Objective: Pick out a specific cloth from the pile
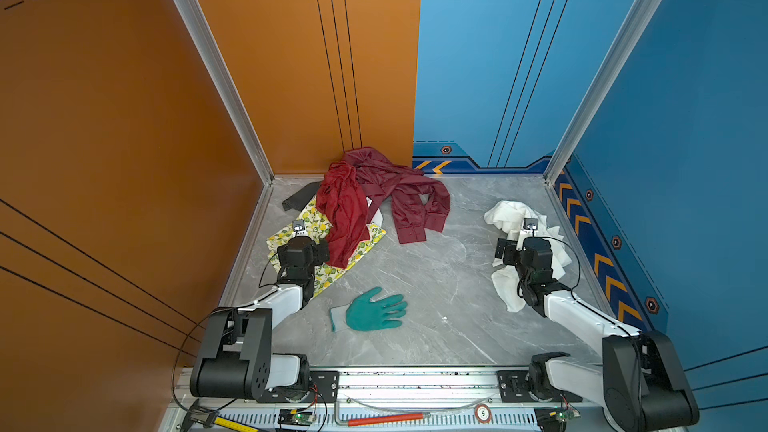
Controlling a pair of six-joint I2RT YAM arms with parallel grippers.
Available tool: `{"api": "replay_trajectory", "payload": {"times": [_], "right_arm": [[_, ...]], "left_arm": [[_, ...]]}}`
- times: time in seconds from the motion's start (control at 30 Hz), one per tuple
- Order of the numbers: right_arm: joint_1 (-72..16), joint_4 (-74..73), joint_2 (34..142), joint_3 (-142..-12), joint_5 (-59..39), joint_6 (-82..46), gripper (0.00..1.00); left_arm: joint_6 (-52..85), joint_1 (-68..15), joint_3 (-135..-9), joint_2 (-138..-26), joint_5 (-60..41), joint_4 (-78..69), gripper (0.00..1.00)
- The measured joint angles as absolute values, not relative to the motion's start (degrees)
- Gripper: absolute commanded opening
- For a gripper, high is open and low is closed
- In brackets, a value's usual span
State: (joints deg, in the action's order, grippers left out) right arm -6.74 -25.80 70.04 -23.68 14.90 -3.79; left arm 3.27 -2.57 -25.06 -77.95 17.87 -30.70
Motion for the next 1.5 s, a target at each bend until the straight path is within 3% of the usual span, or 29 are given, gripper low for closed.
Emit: {"api": "replay_trajectory", "payload": {"times": [0.3,0.53,1.5], "right_arm": [[-4.36,-41.43,77.73,-20.08,13.85,-2.9,1.0],[-2.68,-53.69,87.37,-17.69,11.68,-2.94,1.0],[-2.44,-52.07,88.42,-20.73,8.64,-3.18,1.0]], "left_arm": [[1.08,-2.66,-22.11,-79.94,15.38,-41.54,0.98],[1.08,-1.48,-19.51,-88.18,12.29,-51.35,0.98],[0.84,-2.7,-20.03,-89.38,14.17,-54.61,0.98]]}}
